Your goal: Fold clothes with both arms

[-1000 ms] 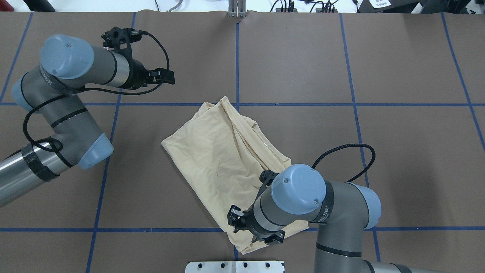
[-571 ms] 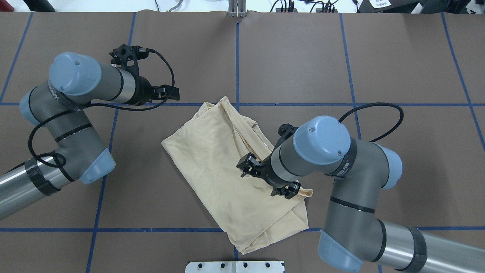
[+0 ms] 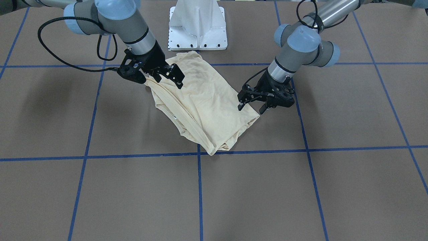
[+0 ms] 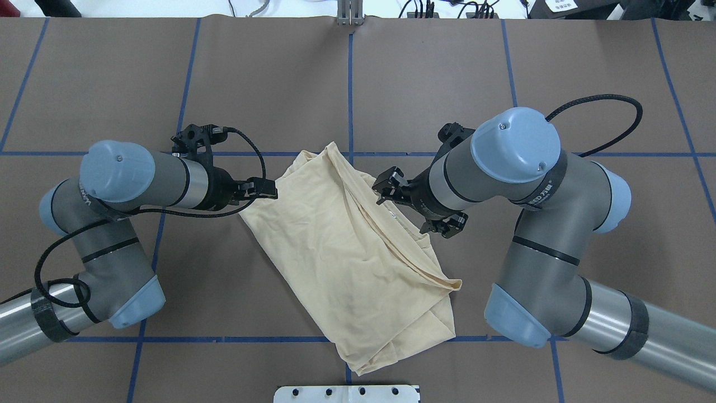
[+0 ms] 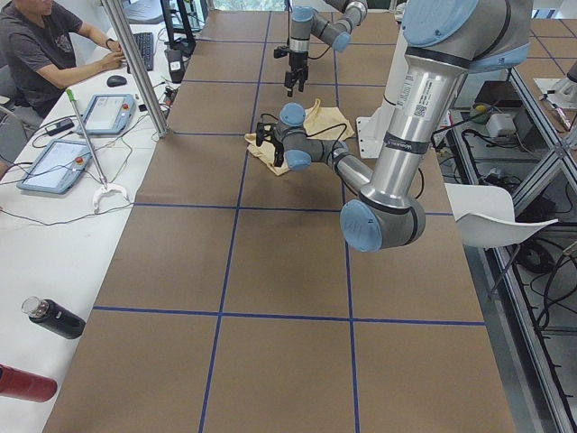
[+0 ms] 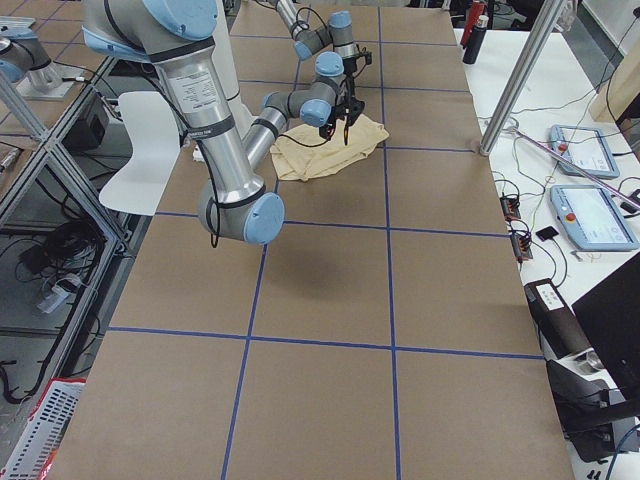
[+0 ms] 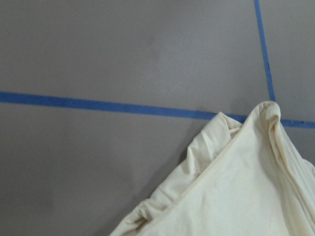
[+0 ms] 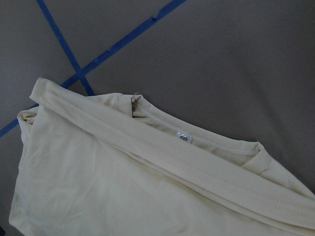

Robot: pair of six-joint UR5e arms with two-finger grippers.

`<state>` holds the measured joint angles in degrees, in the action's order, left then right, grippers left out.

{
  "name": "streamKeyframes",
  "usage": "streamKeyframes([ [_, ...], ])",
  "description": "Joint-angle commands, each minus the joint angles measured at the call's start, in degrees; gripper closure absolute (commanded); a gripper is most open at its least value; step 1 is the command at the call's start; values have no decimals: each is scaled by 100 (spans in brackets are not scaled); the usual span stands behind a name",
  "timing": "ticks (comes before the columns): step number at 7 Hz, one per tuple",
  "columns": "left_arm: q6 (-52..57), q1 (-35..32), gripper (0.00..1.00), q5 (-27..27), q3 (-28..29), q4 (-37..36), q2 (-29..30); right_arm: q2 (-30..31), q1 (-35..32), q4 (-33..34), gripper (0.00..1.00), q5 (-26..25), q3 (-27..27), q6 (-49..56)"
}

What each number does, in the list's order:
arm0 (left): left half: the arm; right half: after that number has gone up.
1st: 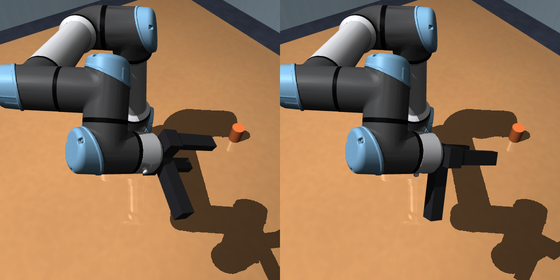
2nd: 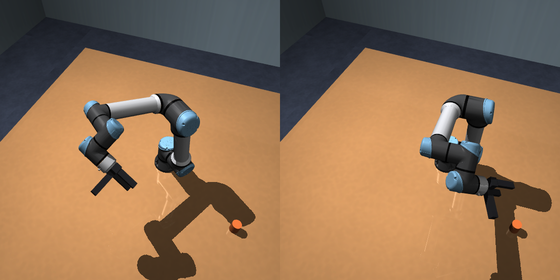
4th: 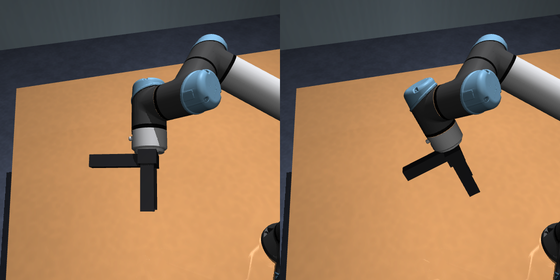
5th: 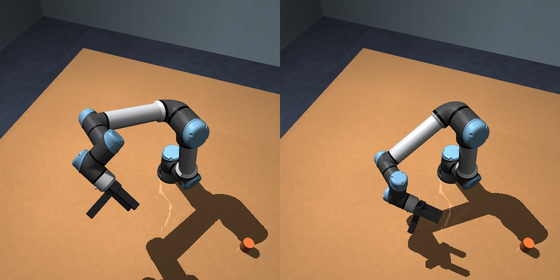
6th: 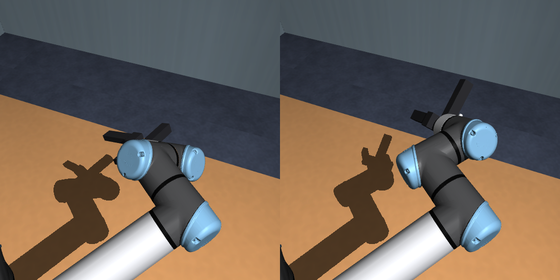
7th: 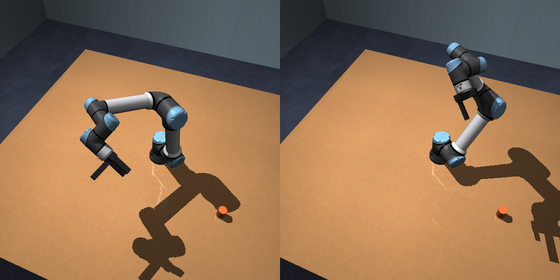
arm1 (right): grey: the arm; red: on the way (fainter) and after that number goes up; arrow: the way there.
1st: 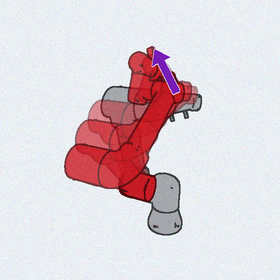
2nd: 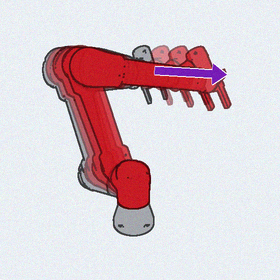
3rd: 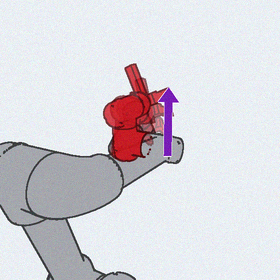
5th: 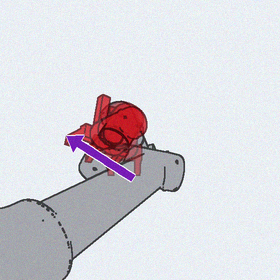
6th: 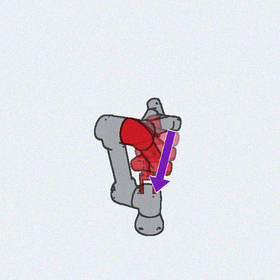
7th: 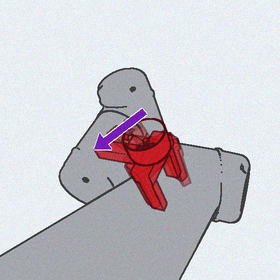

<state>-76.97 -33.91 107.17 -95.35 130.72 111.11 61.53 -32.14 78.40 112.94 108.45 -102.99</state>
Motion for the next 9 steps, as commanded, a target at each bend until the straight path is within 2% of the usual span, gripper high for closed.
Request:
streamKeyframes([
  [1,-37,51,4,-3,113,-11,-20,-1,-55,0,0,-27,-8,60],
  [3,-37,86,4,-3,375,-11,59,8,-56,0,0,-71,-8,69],
  [9,-37,236,4,-3,535,-11,50,17,-56,0,0,-88,-17,69],
])
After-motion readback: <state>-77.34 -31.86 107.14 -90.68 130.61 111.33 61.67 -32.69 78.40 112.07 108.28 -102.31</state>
